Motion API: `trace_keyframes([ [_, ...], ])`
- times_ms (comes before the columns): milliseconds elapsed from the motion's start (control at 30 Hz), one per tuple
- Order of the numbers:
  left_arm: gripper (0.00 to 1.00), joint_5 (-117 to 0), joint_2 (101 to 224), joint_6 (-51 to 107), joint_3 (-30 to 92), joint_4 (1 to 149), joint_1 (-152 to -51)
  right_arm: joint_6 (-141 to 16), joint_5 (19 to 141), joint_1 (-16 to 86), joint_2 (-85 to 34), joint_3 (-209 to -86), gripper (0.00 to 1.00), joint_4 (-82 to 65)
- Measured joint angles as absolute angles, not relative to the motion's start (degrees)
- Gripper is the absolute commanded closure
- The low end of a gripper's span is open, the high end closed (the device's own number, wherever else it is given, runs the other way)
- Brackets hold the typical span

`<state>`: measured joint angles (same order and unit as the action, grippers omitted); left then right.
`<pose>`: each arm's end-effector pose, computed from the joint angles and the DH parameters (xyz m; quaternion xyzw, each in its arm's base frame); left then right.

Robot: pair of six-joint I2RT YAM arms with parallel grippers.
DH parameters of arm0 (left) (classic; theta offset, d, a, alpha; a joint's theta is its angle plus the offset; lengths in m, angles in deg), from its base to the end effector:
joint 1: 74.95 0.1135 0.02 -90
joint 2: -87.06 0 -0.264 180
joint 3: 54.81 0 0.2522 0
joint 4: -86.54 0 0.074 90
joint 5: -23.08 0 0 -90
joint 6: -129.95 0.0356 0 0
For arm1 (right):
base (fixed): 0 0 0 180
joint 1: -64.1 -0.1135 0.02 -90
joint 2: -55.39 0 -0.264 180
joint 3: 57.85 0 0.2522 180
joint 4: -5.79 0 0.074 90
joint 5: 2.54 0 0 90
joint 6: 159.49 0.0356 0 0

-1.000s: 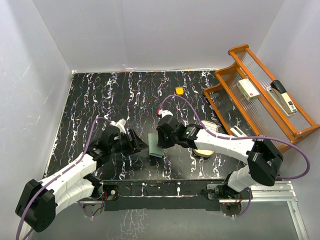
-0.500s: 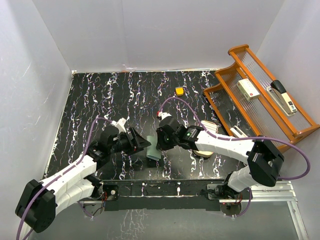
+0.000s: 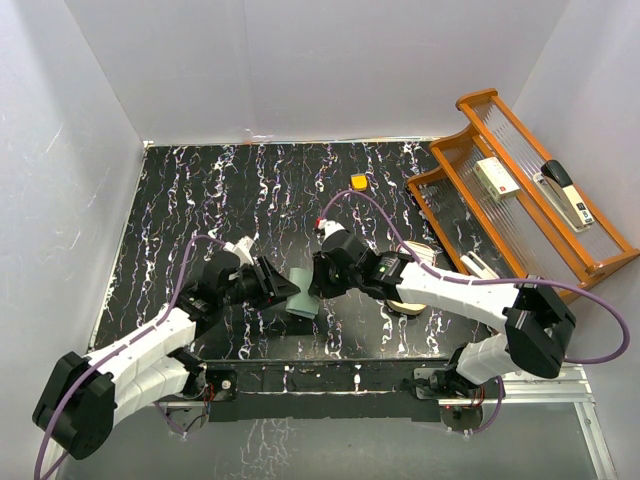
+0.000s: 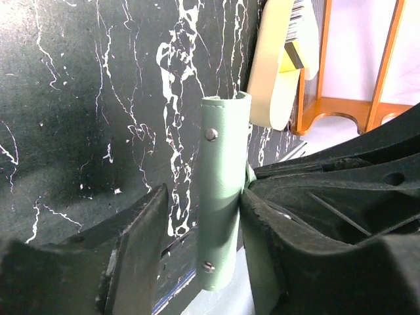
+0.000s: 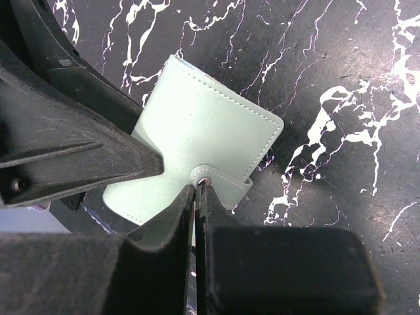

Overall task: Put the credit cards into the card holder
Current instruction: Open the card holder at the center of the board.

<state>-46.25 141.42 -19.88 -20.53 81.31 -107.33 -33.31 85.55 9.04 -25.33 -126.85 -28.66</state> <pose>0.1622 -0.1177 0.1956 -0.1040 0.8302 -0.4844 0.2557 0.1710 0.2468 0.2438 -0.1583 0.9140 0.2775 0.2500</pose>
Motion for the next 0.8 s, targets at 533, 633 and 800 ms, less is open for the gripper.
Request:
trace_keyframes([
  [533,1.00,-46.7,141.9,-21.2,-23.1,83.3,-107.3,-31.9,86.2,9.0,-25.2,-124.2,1.00,-27.4],
  [633,1.00,-47.1,141.6,-21.2,-23.2,82.9,-107.3,-31.8,86.7,9.0,-25.2,-124.2,1.00,-27.5],
  [800,0.74,-48.5,141.6,-21.0,-23.2,81.2,-107.3,-31.7,87.7,9.0,-25.2,-123.9,1.00,-27.3],
])
